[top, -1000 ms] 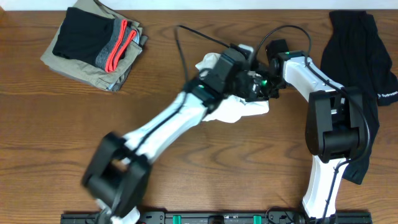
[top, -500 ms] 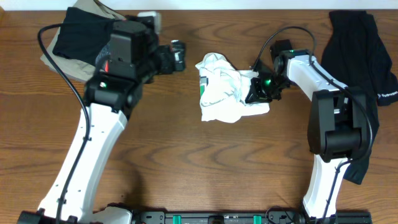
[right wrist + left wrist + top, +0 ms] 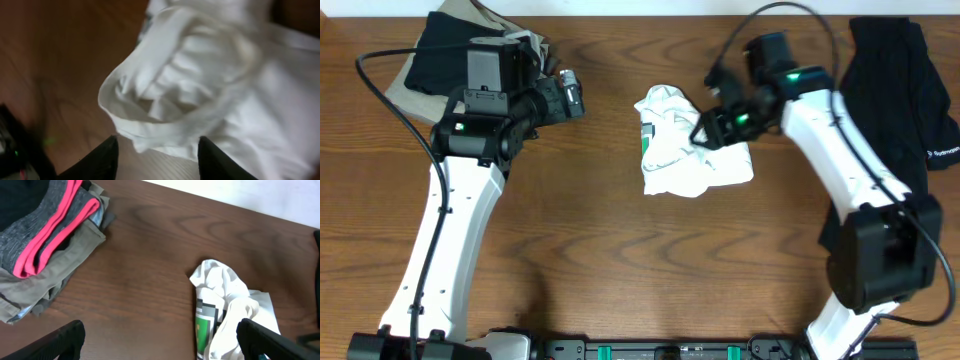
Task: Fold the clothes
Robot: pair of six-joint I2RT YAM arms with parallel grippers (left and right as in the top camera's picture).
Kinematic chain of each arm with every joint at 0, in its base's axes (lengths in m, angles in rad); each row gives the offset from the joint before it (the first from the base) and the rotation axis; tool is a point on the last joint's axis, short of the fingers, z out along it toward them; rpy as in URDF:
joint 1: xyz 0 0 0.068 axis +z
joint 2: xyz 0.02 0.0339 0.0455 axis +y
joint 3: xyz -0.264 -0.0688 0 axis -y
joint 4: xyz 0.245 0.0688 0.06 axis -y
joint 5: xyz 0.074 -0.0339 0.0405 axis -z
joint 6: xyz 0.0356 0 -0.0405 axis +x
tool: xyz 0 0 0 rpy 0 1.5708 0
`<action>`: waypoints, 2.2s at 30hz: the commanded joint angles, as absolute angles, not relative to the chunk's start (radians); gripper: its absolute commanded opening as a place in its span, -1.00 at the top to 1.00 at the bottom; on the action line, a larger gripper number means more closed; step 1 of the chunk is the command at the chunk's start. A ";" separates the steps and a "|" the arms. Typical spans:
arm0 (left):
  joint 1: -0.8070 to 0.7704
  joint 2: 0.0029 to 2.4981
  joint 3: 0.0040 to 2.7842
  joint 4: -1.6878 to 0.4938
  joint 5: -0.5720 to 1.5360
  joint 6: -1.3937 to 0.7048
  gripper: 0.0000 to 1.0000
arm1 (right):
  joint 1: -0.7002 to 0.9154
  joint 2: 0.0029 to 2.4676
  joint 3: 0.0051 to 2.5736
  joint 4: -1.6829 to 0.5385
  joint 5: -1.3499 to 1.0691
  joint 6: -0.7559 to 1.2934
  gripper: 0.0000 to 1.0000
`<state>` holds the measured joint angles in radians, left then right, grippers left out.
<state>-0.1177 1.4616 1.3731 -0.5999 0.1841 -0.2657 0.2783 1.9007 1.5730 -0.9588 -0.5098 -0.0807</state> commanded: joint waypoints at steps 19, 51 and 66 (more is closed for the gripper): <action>-0.112 1.459 1.372 -0.625 0.189 -0.256 -0.96 | 0.407 2.002 1.557 -0.912 -0.213 0.255 -0.16; -0.112 1.463 1.370 -0.628 0.182 -0.234 -0.96 | 0.119 1.982 1.484 -1.097 -0.136 0.202 0.98; -0.112 1.496 1.369 -0.648 0.170 -0.233 -0.96 | 0.118 1.980 1.705 -1.053 -0.141 0.013 0.33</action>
